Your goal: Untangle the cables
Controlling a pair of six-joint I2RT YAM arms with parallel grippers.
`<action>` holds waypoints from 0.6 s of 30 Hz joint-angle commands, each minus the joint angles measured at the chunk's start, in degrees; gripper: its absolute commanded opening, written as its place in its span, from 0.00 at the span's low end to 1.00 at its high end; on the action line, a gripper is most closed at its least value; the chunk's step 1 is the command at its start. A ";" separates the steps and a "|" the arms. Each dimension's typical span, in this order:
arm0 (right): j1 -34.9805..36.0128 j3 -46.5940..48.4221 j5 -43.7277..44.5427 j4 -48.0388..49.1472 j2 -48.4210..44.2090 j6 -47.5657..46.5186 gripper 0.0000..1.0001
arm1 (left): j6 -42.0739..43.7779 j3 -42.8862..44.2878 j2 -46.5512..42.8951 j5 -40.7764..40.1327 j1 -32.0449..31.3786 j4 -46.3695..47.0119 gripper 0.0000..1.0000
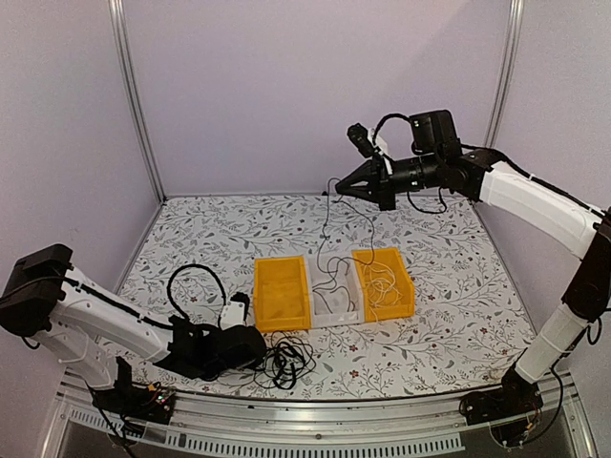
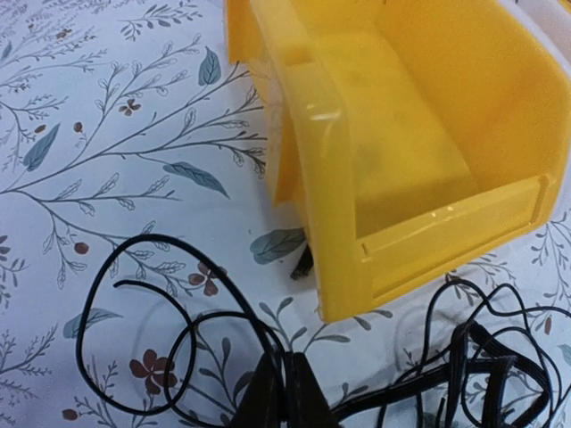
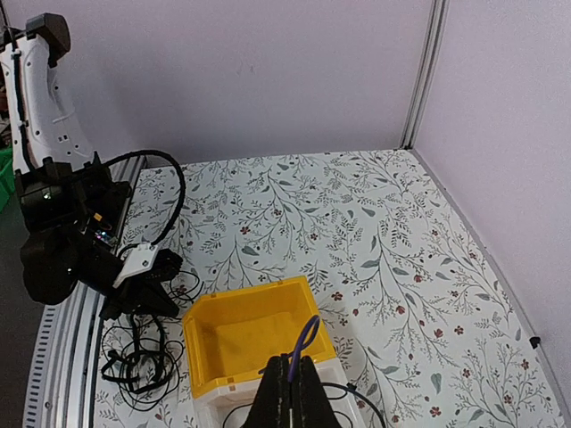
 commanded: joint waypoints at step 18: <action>8.75 7.05 -8.20 0.55 9.59 4.40 0.00 | -0.67 0.82 0.87 0.24 1.06 -1.49 0.00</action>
